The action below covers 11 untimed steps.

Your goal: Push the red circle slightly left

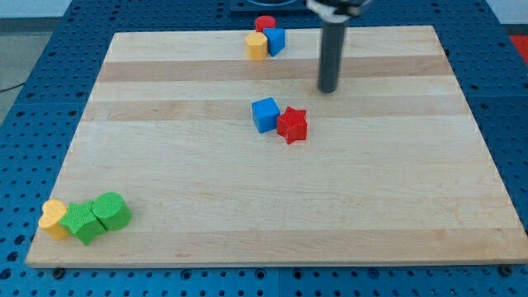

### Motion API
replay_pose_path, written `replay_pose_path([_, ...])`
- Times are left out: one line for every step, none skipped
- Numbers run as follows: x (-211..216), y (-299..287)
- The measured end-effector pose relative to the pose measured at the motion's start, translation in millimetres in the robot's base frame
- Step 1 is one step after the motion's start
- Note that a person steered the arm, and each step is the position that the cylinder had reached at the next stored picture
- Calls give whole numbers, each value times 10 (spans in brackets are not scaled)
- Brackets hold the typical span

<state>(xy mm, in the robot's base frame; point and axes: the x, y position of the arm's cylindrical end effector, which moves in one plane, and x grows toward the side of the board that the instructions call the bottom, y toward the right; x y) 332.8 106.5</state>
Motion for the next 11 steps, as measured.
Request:
replay_pose_path([-421,186])
replay_pose_path([-1005,179])
replay_pose_path([-1401,82])
replay_pose_path([-1413,-94])
replay_pose_path([-1407,-456])
replay_pose_path([-1403,-606])
replay_pose_path([-1407,-626])
replay_pose_path([-1408,-661])
replay_pose_path([-1392,-766])
replay_pose_path([-1404,-969])
replay_pose_path([-1388,-1160])
